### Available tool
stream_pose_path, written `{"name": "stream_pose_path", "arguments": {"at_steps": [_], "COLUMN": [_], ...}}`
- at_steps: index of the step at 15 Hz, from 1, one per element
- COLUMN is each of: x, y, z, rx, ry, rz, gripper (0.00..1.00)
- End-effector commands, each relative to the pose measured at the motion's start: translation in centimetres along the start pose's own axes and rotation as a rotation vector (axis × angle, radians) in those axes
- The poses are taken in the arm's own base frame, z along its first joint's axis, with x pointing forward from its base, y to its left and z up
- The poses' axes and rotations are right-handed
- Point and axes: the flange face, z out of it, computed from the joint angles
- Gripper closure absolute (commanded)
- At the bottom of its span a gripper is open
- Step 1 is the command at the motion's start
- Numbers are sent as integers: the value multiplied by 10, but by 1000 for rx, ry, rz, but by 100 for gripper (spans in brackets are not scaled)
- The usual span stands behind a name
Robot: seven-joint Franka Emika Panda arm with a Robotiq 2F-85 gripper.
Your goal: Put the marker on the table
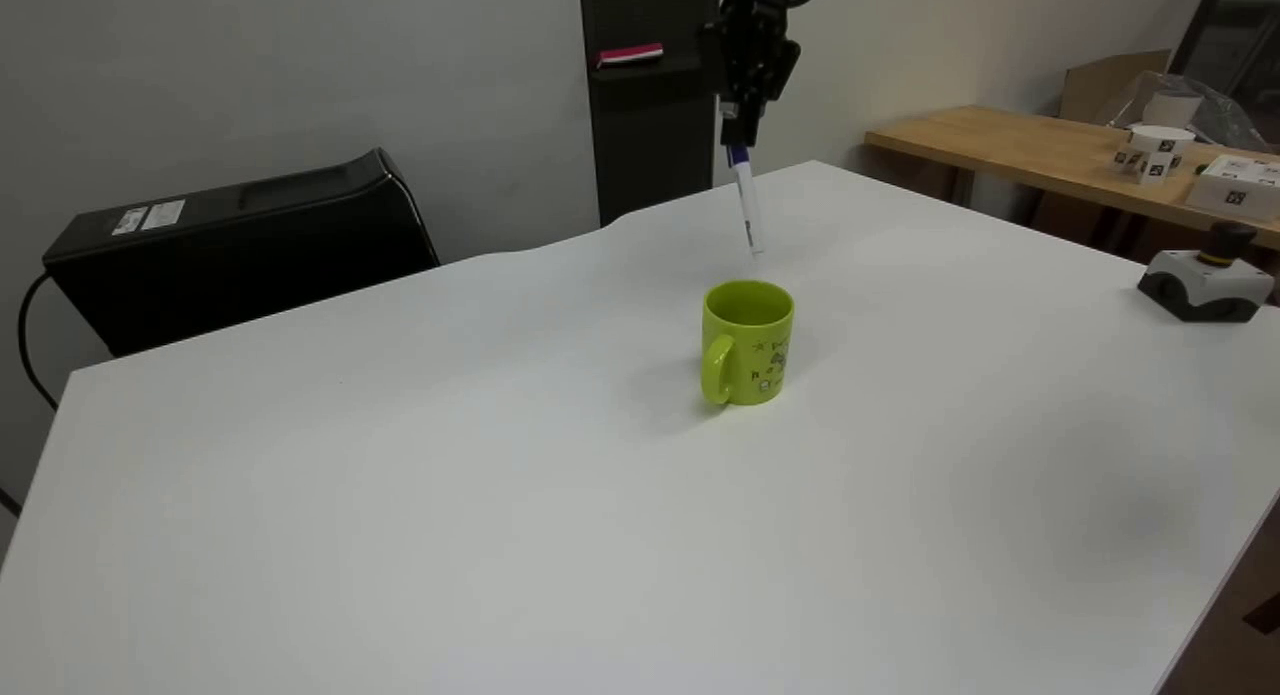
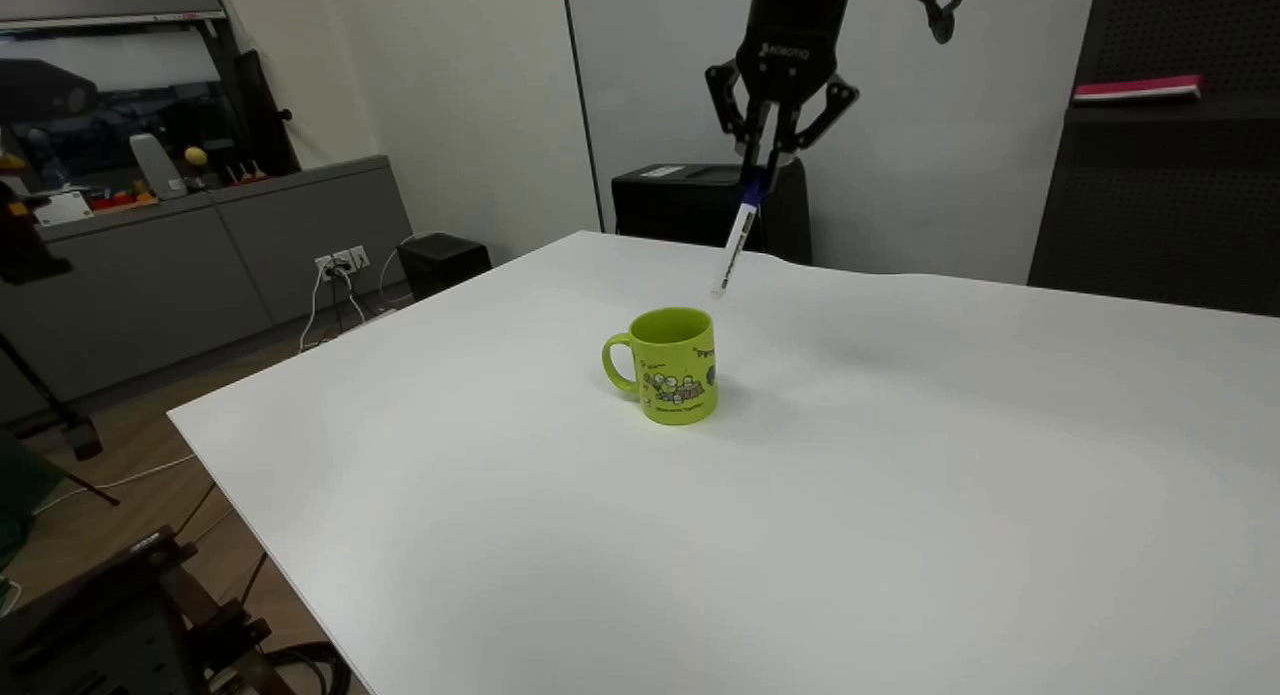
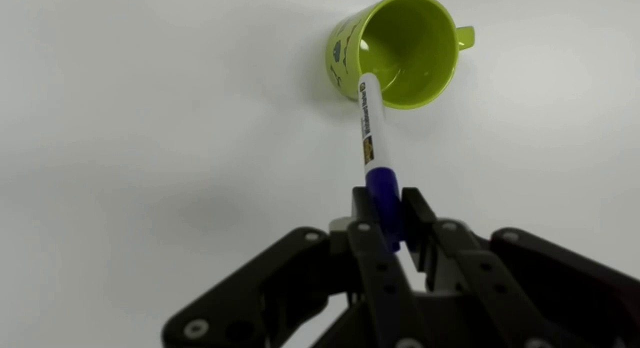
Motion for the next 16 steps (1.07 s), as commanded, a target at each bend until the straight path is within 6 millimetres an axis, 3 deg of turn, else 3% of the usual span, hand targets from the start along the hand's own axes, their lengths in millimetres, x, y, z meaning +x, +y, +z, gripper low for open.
{"name": "stream_pose_path", "arguments": {"at_steps": [1, 10, 16], "x": [5, -19, -33], "y": [-1, 54, 88], "z": [-25, -31, -2], "rx": [-31, -136, -152], "ry": [-5, -36, -58], "rz": [46, 98, 112], "gripper": [95, 95, 95]}}
